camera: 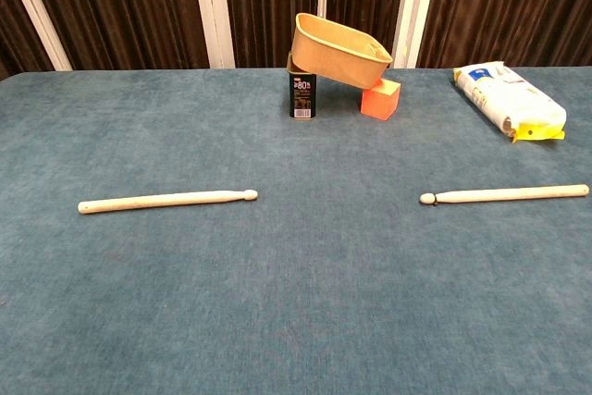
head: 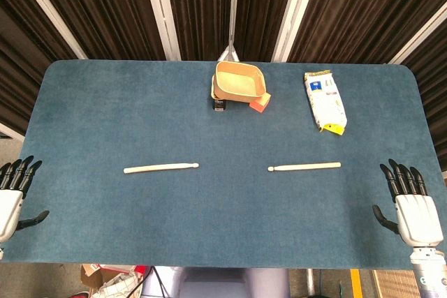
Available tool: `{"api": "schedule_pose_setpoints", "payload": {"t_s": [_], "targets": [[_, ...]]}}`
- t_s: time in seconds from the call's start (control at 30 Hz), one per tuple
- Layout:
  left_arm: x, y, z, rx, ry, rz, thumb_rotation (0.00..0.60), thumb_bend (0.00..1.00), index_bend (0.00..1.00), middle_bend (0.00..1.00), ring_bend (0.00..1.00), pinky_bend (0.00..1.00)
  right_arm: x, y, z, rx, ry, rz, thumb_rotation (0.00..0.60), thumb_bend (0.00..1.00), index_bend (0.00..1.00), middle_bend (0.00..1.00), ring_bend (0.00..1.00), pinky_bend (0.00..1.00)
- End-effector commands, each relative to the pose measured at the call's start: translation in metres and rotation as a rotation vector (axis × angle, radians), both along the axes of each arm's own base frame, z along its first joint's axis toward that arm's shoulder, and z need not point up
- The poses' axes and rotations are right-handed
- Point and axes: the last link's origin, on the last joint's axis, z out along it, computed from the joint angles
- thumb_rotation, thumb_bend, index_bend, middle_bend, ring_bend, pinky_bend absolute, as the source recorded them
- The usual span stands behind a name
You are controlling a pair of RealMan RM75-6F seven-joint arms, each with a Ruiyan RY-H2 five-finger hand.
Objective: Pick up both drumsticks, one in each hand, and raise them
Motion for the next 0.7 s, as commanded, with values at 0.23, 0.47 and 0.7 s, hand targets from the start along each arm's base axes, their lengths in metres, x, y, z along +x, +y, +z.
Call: {"api": "schedule_pose_setpoints", "payload": {"t_s": [0.23, 0.47, 0.7], "targets": [[-0.002, 0.001, 0.002, 0.002, -0.005, 0.025, 0.600, 0.00, 0.00, 0.00, 0.00, 0.00, 0.000, -0.002, -0.002, 0.012, 0.002, 0.000, 0.600, 0.35, 0.00, 0.00, 0.00, 0.00], [-0.004, -0.001, 0.003, 0.005, 0.000, 0.041, 0.600, 0.00, 0.00, 0.00, 0.00, 0.00, 0.001, -0.004, -0.005, 0.025, 0.001, 0.005, 0.600, 0.35, 0.00, 0.00, 0.02, 0.06], [-0.003, -0.003, 0.005, 0.016, -0.004, 0.039, 0.600, 0.00, 0.00, 0.00, 0.00, 0.00, 0.011, -0.015, -0.002, -0.030, 0.003, 0.072, 0.600, 0.35, 0.16, 0.25, 0.80, 0.80]]}}
